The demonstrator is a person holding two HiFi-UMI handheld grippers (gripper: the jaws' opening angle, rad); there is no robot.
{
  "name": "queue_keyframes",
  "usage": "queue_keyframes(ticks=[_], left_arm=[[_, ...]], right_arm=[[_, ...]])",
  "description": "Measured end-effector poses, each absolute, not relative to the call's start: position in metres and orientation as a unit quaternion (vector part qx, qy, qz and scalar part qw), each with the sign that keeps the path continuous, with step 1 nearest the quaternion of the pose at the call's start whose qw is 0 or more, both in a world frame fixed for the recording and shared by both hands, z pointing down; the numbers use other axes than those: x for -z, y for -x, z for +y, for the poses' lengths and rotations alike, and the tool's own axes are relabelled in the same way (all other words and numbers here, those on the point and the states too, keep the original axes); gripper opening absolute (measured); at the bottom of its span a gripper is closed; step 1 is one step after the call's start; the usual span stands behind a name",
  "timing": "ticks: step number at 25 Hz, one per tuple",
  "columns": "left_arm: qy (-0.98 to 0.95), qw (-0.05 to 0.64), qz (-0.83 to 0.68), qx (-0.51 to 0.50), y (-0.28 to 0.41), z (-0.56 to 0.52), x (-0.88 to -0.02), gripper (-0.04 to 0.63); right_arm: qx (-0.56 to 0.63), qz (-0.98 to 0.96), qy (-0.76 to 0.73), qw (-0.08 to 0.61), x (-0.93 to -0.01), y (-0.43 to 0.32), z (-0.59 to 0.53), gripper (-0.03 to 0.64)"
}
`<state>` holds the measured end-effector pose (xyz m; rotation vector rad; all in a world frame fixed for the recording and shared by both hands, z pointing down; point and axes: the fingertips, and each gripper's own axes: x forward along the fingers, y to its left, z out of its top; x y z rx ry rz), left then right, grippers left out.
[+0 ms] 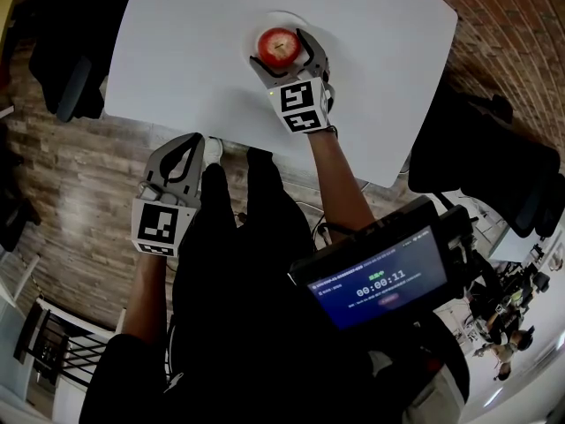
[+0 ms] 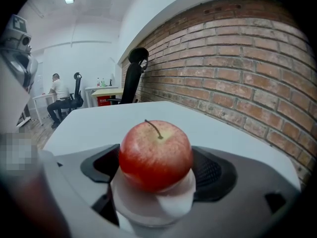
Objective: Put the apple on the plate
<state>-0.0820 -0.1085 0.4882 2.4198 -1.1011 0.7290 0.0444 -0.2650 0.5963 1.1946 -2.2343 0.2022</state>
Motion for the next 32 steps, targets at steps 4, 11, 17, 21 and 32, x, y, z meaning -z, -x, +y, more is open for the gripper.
queue_keyframes(ticks=[4,11,17,21,32], left_arm=[[-0.862,0.188,-0.392,-0.26,0.083,-0.109,-0.487,0.005],[-0.869,0.18,-0.39,-0.247,0.08,-0.111,-0.476,0.005],[-0.879,0.162,-0.381,-0.236,0.076,-0.111,-0.462,0.005],[-0.885,0.15,-0.376,-0.229,0.074,-0.111,-0.45,0.005],[-0.898,0.121,-0.366,-0.211,0.075,-0.108,-0.425,0.005]], right_arm=[[-0.075,-0.84,-0.451,0.292,-0.593,-0.045,-0.266,0.426],[-0.069,-0.839,-0.464,0.277,-0.575,-0.051,-0.263,0.426],[-0.08,-0.842,-0.473,0.248,-0.552,-0.054,-0.254,0.425],[-0.088,-0.843,-0.474,0.24,-0.541,-0.055,-0.245,0.425],[-0.095,-0.847,-0.479,0.208,-0.498,-0.053,-0.222,0.237]])
